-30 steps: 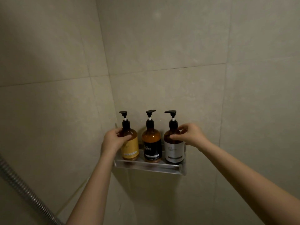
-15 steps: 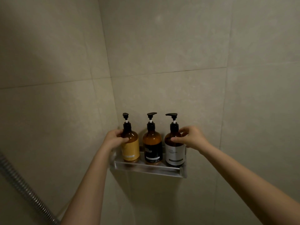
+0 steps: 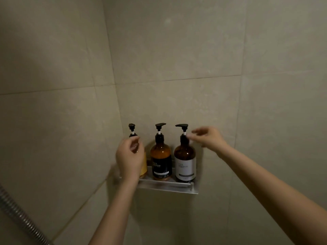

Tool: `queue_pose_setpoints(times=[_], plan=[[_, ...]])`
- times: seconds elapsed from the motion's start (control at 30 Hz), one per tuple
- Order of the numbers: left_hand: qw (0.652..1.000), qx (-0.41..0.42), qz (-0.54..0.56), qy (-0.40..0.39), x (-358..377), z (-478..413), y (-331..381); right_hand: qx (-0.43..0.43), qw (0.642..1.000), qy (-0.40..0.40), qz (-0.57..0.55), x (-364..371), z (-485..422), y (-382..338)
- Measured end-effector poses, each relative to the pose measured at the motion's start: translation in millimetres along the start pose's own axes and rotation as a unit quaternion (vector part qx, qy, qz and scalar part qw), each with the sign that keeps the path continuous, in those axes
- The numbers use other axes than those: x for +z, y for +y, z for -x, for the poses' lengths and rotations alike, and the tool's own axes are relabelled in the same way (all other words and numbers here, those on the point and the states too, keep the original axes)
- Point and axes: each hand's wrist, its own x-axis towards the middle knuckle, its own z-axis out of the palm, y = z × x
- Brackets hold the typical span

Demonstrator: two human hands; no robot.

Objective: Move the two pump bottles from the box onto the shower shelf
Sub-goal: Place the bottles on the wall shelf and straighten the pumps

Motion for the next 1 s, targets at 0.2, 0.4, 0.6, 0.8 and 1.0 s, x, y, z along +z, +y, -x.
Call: queue_pose_setpoints(times=[0.2, 0.4, 0.6, 0.8, 1.0], plan=[[0.983, 0.046, 0.008, -0.180, 40, 26, 45, -0.039, 0.999, 0.010, -0.037, -14, -19, -42], [0.957, 0.096, -0.118, -0.246, 62, 24, 51, -0.023, 0.999, -0.037, 0.020, -4, -26, -53], [0.952, 0.062, -0.101, -0.283, 67, 21, 47, -0.010, 0.998, -0.053, -0.031, -6, -29, -46], [0.958, 0.061, -0.072, -0.270, 66, 28, 44, -0.007, 0.995, -0.097, -0.034, -7, -30, -44], [0.964, 0.053, -0.056, -0.256, 67, 35, 43, -0.009, 0.990, -0.142, 0.002, -16, -34, -43]])
